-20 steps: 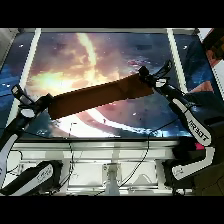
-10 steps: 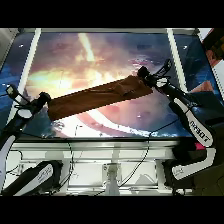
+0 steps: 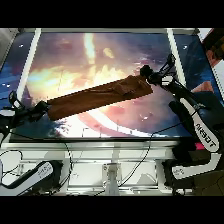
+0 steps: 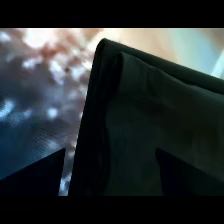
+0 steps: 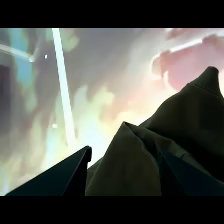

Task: Fold the clothes and pants, and hang the long-sleeved shirts on hangers.

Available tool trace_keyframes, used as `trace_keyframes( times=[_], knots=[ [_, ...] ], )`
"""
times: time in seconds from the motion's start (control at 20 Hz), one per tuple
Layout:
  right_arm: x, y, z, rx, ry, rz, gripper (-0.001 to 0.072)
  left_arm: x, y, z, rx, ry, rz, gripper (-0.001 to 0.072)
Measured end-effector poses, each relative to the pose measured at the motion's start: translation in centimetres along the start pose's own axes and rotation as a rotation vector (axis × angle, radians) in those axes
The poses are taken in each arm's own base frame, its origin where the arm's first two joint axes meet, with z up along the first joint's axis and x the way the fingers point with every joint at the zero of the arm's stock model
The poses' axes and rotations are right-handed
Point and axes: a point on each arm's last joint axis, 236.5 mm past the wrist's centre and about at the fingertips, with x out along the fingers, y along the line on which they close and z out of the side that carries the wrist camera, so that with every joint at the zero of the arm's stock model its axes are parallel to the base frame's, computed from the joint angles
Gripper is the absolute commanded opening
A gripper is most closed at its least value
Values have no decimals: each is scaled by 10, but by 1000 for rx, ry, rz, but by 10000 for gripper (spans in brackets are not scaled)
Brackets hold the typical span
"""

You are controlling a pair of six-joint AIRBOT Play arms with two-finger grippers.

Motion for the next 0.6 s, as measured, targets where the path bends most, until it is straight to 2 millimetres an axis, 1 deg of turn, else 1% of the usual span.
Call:
trace_keyframes(
  times=[0.05,0.35,0.6],
  knots=[
    [0,0,0,-2,1,0,485,2,-2,0,5,26,-18,691],
    [-1,0,-4,-8,21,-1,485,13,-6,13,30,89,-70,691],
    [-2,0,-7,-11,36,-1,485,26,-7,2,35,184,-111,690]
  ],
)
